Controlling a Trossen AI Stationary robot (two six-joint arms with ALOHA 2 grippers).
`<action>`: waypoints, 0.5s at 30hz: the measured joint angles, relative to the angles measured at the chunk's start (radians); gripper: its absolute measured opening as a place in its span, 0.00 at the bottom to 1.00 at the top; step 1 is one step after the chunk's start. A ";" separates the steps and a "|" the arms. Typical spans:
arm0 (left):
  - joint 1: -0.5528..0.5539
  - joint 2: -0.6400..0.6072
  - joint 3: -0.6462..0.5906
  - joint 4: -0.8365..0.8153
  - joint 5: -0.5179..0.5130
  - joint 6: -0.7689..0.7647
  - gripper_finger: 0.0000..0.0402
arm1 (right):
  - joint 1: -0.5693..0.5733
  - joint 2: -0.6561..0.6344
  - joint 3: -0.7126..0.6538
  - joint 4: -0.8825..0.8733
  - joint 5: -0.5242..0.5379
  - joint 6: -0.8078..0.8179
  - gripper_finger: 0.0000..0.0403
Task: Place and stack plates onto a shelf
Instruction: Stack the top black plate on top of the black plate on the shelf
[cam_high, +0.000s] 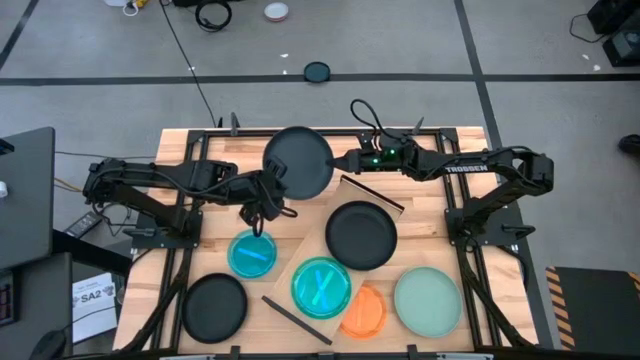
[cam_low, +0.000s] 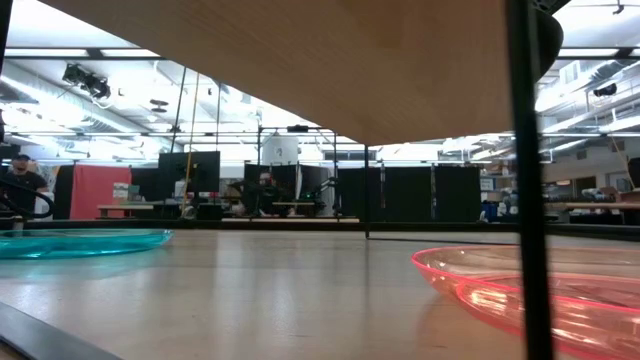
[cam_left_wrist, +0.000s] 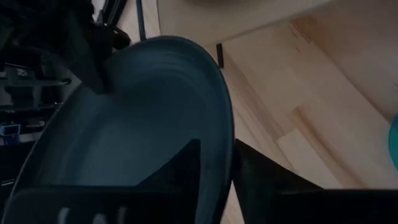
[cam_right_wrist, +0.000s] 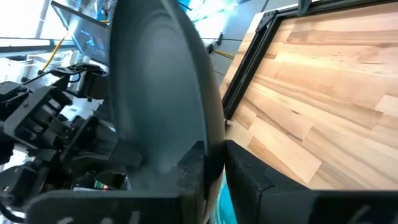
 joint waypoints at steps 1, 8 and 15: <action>0.000 0.000 0.000 0.007 0.000 0.001 0.25 | 0.000 0.000 0.000 -0.005 0.001 -0.001 0.12; 0.000 0.000 0.000 0.072 0.000 0.010 0.33 | 0.000 0.000 0.000 -0.056 0.012 -0.019 0.07; -0.014 0.000 0.000 0.158 0.003 0.014 0.38 | -0.005 0.000 0.000 -0.058 0.009 -0.034 0.06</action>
